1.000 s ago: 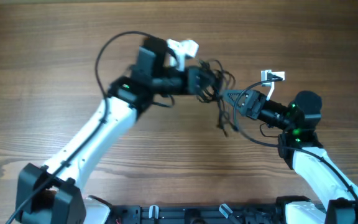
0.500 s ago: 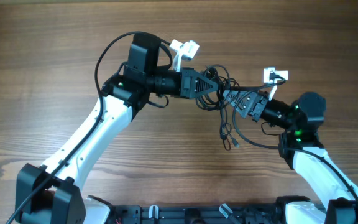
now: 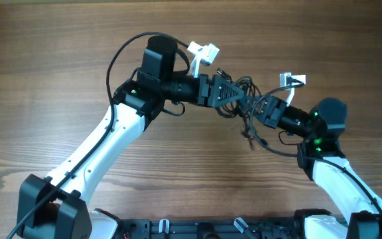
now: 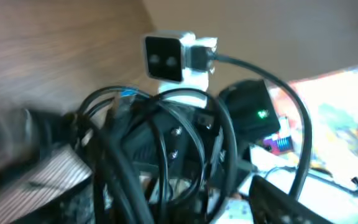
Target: Untangle cables
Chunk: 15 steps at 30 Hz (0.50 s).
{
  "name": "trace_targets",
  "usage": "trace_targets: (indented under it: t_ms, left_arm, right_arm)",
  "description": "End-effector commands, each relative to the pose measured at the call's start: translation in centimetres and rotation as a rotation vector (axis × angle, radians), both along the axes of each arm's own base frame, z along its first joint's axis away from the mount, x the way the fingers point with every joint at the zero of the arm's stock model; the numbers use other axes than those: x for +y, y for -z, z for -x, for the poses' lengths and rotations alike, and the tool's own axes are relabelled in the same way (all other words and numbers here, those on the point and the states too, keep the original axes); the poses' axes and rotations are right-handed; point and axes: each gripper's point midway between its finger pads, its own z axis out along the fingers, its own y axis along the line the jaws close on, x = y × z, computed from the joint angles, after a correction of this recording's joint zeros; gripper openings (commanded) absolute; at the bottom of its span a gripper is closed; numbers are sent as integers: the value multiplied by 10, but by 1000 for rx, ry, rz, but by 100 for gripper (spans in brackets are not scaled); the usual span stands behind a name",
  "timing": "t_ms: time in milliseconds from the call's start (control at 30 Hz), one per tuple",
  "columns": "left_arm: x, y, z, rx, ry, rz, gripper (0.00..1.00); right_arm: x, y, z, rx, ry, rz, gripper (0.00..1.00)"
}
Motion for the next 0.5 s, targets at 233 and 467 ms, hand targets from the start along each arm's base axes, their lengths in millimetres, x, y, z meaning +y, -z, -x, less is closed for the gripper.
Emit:
trace_targets:
  t_ms: [233, 467]
  left_arm:
    - [35, 80, -37, 32, -412, -448, 100]
    - [39, 92, -42, 15, -458, -510, 99]
  right_arm:
    - [-58, 93, -30, 257, 333, 451, 29]
    - [-111, 65, -36, 386, 471, 801, 100]
